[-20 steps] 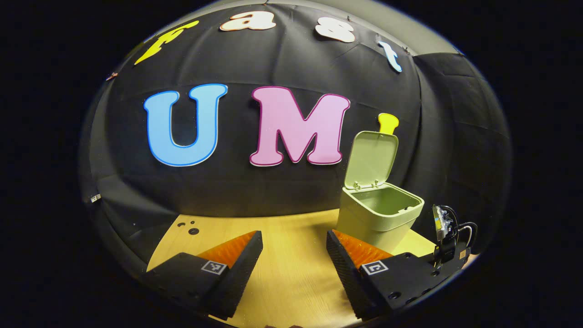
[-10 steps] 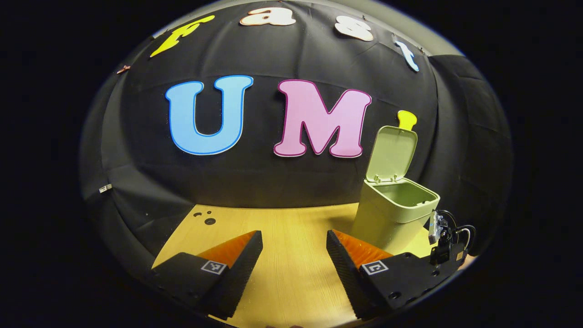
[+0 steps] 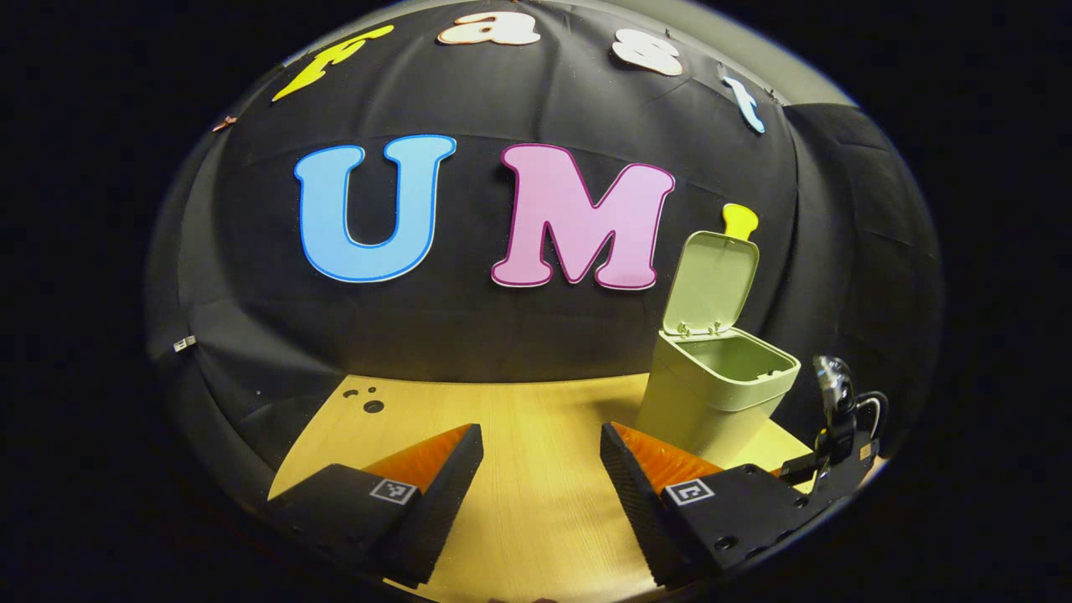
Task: Press the lid of the desktop garbage bin to open it, pick up the crumpled paper on the desktop and throw it into the bin, then pick up the pop can on the desktop and drop it into the bin, and finally close the garbage bin lid.
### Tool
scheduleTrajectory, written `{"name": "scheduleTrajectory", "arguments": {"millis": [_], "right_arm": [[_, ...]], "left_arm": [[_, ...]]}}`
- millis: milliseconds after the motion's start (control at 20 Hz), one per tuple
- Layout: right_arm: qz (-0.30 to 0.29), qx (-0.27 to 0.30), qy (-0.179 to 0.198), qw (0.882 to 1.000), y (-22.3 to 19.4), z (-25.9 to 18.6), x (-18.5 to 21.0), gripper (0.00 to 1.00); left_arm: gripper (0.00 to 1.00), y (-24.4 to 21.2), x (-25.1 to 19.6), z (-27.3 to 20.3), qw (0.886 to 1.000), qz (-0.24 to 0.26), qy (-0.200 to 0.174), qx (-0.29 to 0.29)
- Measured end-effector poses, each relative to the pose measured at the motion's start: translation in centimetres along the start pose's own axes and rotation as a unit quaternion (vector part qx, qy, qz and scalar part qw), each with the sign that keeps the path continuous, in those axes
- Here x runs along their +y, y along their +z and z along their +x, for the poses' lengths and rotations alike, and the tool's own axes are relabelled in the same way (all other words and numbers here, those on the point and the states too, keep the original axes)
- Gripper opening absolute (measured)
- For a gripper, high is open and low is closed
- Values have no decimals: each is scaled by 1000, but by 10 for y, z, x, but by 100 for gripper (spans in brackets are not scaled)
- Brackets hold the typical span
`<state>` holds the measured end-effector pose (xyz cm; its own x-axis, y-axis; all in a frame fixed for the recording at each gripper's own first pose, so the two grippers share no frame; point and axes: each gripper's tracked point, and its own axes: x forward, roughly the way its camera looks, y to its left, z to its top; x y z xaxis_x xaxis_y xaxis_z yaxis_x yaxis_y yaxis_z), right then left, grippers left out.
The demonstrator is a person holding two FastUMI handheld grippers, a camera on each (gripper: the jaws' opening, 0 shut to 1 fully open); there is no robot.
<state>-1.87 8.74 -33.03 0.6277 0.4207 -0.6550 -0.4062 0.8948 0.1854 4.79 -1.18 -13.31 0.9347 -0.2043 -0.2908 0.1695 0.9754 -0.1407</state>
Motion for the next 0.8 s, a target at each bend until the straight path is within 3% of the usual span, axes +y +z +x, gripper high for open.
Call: {"name": "scheduleTrajectory", "arguments": {"millis": [450, 800], "right_arm": [[11, -78, 16, 997, 87, -61, 8, 83], [32, -182, 17, 983, 184, -107, -11, 83]], "left_arm": [[92, -3, -18, 9, 1000, -3, -22, 3], [92, -3, -23, 10, 1000, 1, -25, 4]]}}
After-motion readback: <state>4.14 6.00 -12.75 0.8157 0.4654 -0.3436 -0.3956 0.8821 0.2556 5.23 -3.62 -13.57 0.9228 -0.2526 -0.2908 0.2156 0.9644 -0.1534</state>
